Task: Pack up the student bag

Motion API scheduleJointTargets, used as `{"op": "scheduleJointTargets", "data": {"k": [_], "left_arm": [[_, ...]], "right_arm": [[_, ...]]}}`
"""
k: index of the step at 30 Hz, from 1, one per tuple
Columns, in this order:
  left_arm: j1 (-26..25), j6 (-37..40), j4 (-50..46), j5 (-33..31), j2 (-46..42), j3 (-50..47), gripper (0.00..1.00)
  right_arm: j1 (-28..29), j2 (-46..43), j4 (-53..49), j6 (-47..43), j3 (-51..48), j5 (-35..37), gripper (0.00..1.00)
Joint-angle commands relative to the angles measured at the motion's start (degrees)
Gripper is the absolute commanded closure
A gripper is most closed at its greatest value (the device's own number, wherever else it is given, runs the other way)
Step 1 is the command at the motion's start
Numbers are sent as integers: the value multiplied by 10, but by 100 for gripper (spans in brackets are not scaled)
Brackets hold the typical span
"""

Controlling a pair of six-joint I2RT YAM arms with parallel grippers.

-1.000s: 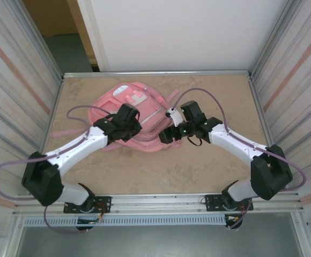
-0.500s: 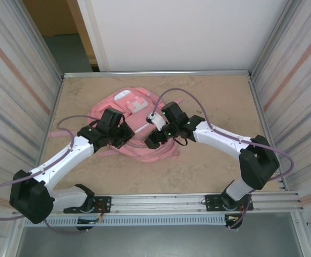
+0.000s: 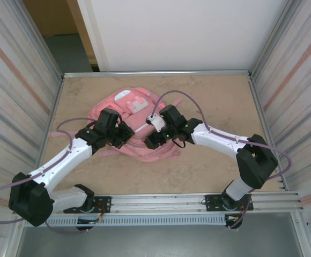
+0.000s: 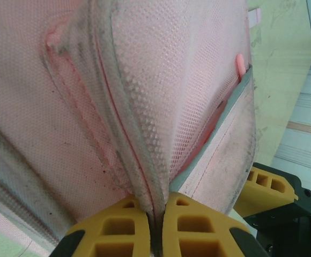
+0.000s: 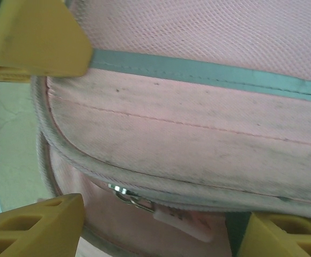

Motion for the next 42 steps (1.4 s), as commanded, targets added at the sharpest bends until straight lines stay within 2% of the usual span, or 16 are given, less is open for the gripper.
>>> {"op": "scheduleJointTargets", "data": {"k": [1,5,8,14,15,20,24,27,31,33,36,40,42], "left_arm": [[3,-3,59,30,-10,3,100],[6,1,61,35,-6,2,100],[9,0,68,34,-4,-1,100],[25,9,64,34,-19,-14,100],[33,12,64,38,-24,-18,100],[77,38,48,58,-35,-35,100],[131,116,17,133,-10,-18,100],[167,167,-4,164,12,-11,100],[240,212,-9,225,58,3,100],[276,207,-6,232,86,14,100],[297,178,64,259,128,33,96],[297,184,54,219,201,104,92],[297,153,68,218,236,120,80]], "right_arm": [[9,14,19,-10,13,-13,35],[22,16,10,-9,25,-21,48],[33,17,1,-2,27,12,60],[31,23,-28,55,44,101,95],[28,21,-36,62,47,106,97],[-7,3,-38,100,22,120,100],[-67,10,-27,133,-5,97,100],[-106,28,-22,143,-5,80,100],[-131,43,-26,154,7,67,100],[-127,41,-30,154,13,37,100],[-94,32,-34,154,17,31,100],[-29,28,-37,165,36,20,100],[-2,29,-30,176,46,15,100]]}}
